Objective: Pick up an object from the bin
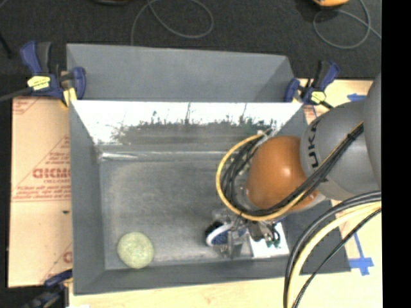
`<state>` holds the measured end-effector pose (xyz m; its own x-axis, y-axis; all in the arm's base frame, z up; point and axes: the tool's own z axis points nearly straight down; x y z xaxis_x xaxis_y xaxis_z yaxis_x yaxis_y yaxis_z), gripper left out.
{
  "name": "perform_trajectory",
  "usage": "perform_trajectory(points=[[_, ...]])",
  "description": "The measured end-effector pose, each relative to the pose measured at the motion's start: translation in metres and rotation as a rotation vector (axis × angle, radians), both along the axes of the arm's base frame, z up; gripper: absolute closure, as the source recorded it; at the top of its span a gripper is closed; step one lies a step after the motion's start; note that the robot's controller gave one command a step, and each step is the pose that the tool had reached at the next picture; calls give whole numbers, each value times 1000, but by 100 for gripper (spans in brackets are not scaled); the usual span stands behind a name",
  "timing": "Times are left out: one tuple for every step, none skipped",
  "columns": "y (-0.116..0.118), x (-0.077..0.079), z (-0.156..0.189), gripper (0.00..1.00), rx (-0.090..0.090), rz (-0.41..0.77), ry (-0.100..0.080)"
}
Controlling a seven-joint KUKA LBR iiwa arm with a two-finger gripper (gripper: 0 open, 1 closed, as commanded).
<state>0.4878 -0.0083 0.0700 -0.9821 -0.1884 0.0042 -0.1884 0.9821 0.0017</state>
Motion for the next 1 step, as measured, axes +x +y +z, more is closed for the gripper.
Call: perform_trajectory(points=[[0, 0, 0, 100, 0, 0, 0]])
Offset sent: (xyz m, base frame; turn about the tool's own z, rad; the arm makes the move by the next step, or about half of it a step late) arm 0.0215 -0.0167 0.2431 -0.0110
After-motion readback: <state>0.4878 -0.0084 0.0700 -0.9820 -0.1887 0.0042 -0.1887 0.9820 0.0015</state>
